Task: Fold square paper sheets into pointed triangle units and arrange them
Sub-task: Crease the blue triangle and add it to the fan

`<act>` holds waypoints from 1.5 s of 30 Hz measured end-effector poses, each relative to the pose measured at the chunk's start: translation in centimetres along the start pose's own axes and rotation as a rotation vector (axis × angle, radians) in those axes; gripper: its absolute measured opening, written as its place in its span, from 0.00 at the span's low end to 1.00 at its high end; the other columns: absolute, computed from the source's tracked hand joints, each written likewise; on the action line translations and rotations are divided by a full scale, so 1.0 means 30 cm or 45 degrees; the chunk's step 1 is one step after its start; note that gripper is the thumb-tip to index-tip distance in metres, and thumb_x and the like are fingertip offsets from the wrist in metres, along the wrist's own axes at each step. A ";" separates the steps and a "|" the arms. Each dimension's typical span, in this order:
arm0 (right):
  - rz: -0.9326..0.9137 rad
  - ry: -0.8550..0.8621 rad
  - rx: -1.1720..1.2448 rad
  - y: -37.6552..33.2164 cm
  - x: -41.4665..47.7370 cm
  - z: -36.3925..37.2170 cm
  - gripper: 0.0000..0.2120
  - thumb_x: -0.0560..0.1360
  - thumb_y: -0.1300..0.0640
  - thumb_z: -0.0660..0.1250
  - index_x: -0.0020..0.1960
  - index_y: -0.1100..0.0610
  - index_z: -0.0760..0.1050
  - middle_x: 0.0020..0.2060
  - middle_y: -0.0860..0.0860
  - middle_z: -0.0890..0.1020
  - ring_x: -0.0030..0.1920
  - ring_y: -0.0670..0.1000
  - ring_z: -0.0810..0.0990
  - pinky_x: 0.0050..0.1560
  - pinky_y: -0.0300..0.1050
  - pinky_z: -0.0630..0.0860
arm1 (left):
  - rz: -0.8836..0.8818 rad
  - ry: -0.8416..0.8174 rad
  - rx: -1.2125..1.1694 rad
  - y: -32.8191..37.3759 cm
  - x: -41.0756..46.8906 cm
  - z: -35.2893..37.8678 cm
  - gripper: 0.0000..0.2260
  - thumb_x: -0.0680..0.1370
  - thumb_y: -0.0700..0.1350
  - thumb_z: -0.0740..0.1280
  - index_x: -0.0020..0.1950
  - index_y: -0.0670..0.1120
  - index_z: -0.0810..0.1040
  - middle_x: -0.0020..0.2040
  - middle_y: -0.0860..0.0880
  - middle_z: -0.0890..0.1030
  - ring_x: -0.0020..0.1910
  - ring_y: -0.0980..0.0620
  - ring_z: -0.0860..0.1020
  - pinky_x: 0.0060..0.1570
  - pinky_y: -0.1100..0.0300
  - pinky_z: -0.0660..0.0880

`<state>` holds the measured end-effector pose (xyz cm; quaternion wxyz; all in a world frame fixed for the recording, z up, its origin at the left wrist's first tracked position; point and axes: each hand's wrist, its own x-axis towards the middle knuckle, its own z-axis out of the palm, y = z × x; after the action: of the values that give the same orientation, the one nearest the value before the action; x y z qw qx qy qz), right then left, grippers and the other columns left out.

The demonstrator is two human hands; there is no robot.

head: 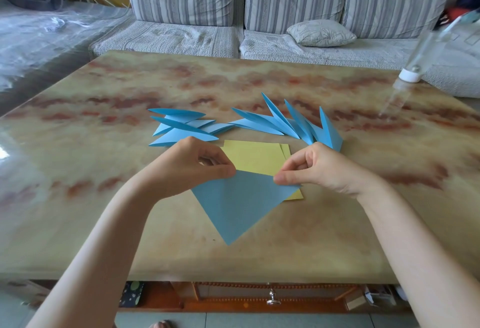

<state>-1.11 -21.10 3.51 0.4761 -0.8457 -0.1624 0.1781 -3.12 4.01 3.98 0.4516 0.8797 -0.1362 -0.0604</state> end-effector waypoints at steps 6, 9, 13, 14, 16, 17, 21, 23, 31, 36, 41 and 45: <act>-0.010 0.016 -0.071 0.000 -0.001 0.009 0.10 0.65 0.49 0.74 0.33 0.55 0.81 0.28 0.44 0.82 0.33 0.42 0.75 0.39 0.32 0.72 | -0.014 0.019 0.032 -0.013 0.004 0.004 0.05 0.72 0.46 0.73 0.36 0.54 0.82 0.37 0.56 0.83 0.36 0.62 0.78 0.39 0.71 0.72; 0.009 0.051 -0.097 0.010 0.005 0.011 0.16 0.64 0.43 0.74 0.33 0.56 0.81 0.29 0.46 0.84 0.37 0.50 0.73 0.43 0.43 0.70 | -0.021 0.022 0.037 -0.010 0.004 0.005 0.05 0.73 0.47 0.73 0.36 0.54 0.82 0.37 0.57 0.83 0.36 0.63 0.78 0.39 0.72 0.72; 0.044 0.056 -0.153 0.028 0.011 0.014 0.31 0.53 0.26 0.72 0.33 0.55 0.80 0.33 0.50 0.85 0.39 0.53 0.71 0.44 0.50 0.66 | -0.027 0.026 0.041 -0.011 0.004 0.008 0.05 0.72 0.47 0.73 0.37 0.54 0.82 0.37 0.57 0.83 0.37 0.62 0.78 0.41 0.69 0.72; 0.046 0.062 -0.152 0.031 0.012 0.013 0.31 0.52 0.26 0.72 0.33 0.54 0.79 0.32 0.50 0.85 0.39 0.54 0.71 0.44 0.51 0.67 | -0.029 0.032 0.041 -0.011 0.004 0.007 0.05 0.73 0.47 0.73 0.37 0.54 0.83 0.38 0.57 0.83 0.38 0.62 0.79 0.42 0.68 0.73; 0.048 0.095 -0.152 0.030 0.011 0.014 0.30 0.51 0.26 0.73 0.30 0.53 0.78 0.30 0.50 0.84 0.37 0.55 0.70 0.43 0.52 0.68 | -0.030 0.036 0.041 -0.010 0.004 0.005 0.04 0.73 0.46 0.73 0.37 0.53 0.83 0.38 0.58 0.83 0.38 0.63 0.79 0.42 0.69 0.73; 0.047 0.110 -0.156 0.029 0.010 0.016 0.28 0.51 0.27 0.73 0.28 0.53 0.77 0.29 0.50 0.84 0.36 0.55 0.70 0.42 0.52 0.69 | -0.033 0.035 0.039 -0.009 0.003 0.005 0.05 0.73 0.46 0.73 0.37 0.53 0.83 0.37 0.58 0.83 0.37 0.64 0.78 0.41 0.70 0.72; 0.027 0.199 -0.172 0.019 0.005 0.022 0.26 0.54 0.32 0.72 0.26 0.55 0.70 0.25 0.52 0.82 0.34 0.53 0.70 0.41 0.49 0.69 | -0.059 0.048 0.032 -0.013 0.005 0.004 0.04 0.73 0.46 0.72 0.38 0.53 0.83 0.36 0.60 0.83 0.36 0.66 0.78 0.39 0.74 0.71; 0.015 0.223 -0.176 0.022 0.003 0.020 0.27 0.54 0.32 0.71 0.25 0.55 0.67 0.24 0.53 0.81 0.33 0.53 0.71 0.41 0.47 0.68 | -0.061 0.053 0.023 -0.014 0.006 0.006 0.04 0.73 0.46 0.73 0.38 0.53 0.83 0.37 0.60 0.83 0.37 0.66 0.78 0.40 0.73 0.71; -0.064 0.400 -0.252 0.046 0.001 -0.011 0.35 0.59 0.21 0.61 0.28 0.54 0.75 0.30 0.48 0.83 0.33 0.46 0.77 0.42 0.46 0.72 | -0.066 0.051 0.048 -0.023 0.001 0.009 0.05 0.73 0.46 0.72 0.37 0.53 0.83 0.35 0.60 0.83 0.35 0.66 0.77 0.39 0.72 0.71; -0.235 0.302 -0.090 -0.026 0.014 0.083 0.10 0.67 0.44 0.73 0.42 0.50 0.83 0.38 0.44 0.84 0.39 0.42 0.78 0.45 0.37 0.72 | -0.003 0.016 0.104 0.000 0.004 0.061 0.04 0.73 0.45 0.73 0.37 0.51 0.83 0.35 0.55 0.83 0.32 0.64 0.75 0.35 0.74 0.70; -0.205 0.197 -0.077 -0.030 0.041 0.138 0.03 0.70 0.56 0.75 0.40 0.49 0.83 0.34 0.41 0.84 0.37 0.37 0.78 0.44 0.31 0.72 | 0.042 0.045 0.097 0.005 0.005 0.081 0.03 0.72 0.45 0.73 0.39 0.48 0.84 0.33 0.55 0.82 0.31 0.64 0.75 0.35 0.73 0.70; -0.191 0.172 -0.031 -0.030 0.042 0.136 0.04 0.71 0.57 0.74 0.38 0.50 0.82 0.35 0.44 0.84 0.38 0.39 0.79 0.44 0.35 0.74 | 0.049 0.089 0.100 0.004 0.008 0.081 0.02 0.72 0.46 0.73 0.39 0.50 0.84 0.34 0.56 0.82 0.32 0.64 0.76 0.36 0.72 0.70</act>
<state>-1.97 -17.06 2.12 0.4876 -0.8469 -0.1951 0.0827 -3.46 1.99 2.67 0.4223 0.8955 -0.1394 -0.0158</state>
